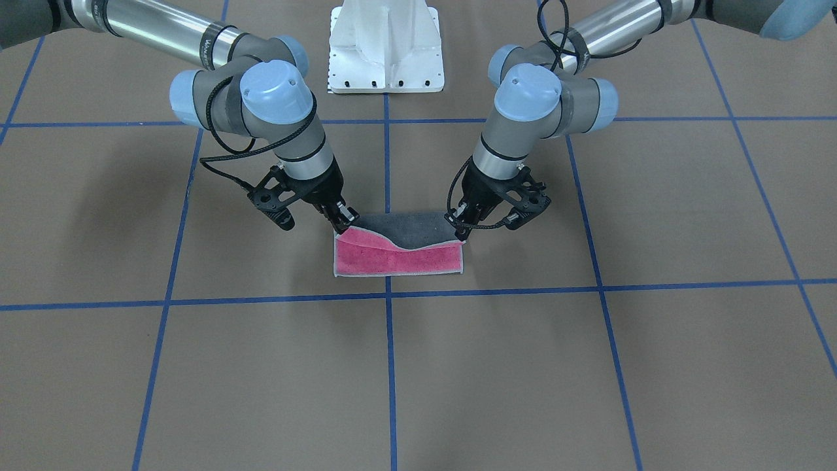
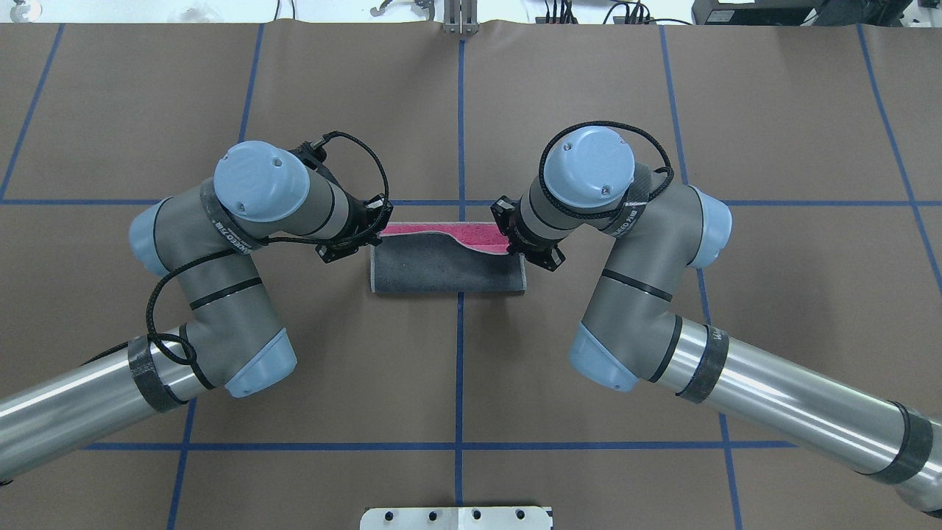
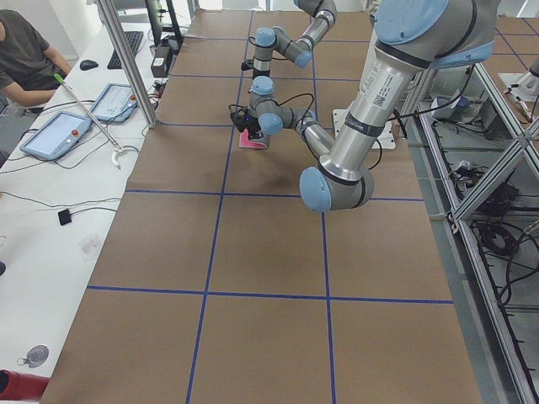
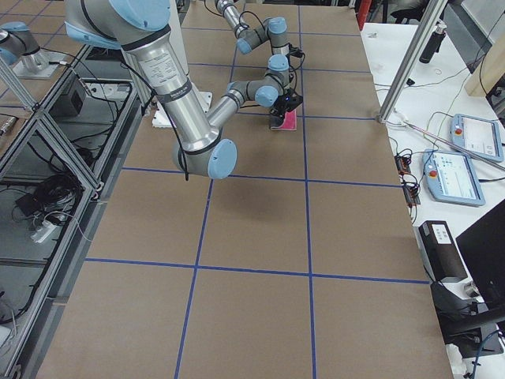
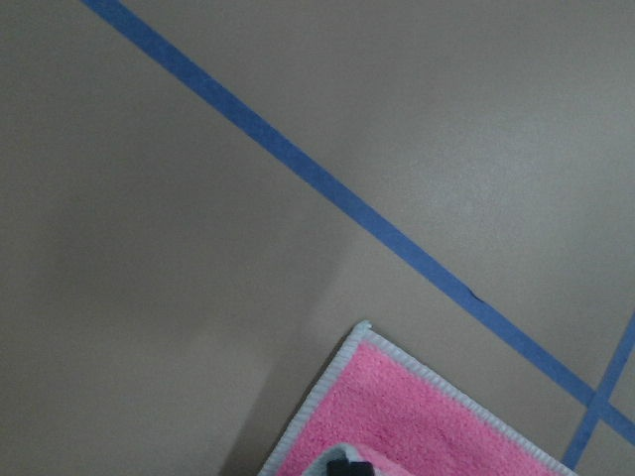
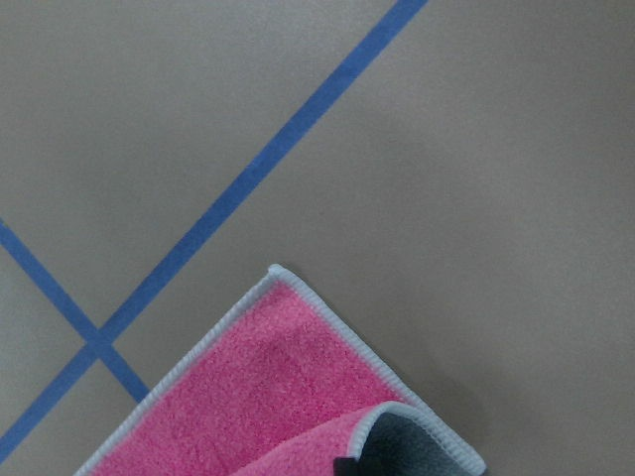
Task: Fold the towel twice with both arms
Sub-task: 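Lift both corners and carry them over to the far towel edge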
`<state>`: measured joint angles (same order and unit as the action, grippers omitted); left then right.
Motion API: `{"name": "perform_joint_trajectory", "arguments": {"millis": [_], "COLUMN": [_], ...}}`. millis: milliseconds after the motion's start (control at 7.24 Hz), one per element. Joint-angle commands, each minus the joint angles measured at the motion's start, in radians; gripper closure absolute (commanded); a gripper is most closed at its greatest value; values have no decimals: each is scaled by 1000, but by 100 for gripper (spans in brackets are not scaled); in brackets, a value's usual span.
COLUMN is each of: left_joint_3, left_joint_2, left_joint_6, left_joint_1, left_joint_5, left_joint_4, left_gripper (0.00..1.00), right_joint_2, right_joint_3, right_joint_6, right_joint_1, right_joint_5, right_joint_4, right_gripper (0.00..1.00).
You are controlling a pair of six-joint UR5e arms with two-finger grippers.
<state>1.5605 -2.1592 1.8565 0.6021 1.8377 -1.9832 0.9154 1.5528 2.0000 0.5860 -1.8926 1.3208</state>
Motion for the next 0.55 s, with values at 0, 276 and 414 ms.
{"name": "perform_joint_trajectory", "arguments": {"millis": [0,276,414], "left_joint_3": [-16,-49,-50], "left_joint_2": [-7,-33,-33], "left_joint_6": [-3,-3,-3], "left_joint_1": [4,5,5], "left_joint_5": [0,0,0], "left_joint_4": [-2,-3,-3], "left_gripper": [100,100,100], "right_joint_2": [-7,-10,-18], "right_joint_3": [-28,-81,-83], "right_joint_6": [-3,0,2], "right_joint_1": [17,21,29], "right_joint_5": [0,0,0], "right_joint_4": [-15,-100,-100], "right_gripper": [100,100,100]}}
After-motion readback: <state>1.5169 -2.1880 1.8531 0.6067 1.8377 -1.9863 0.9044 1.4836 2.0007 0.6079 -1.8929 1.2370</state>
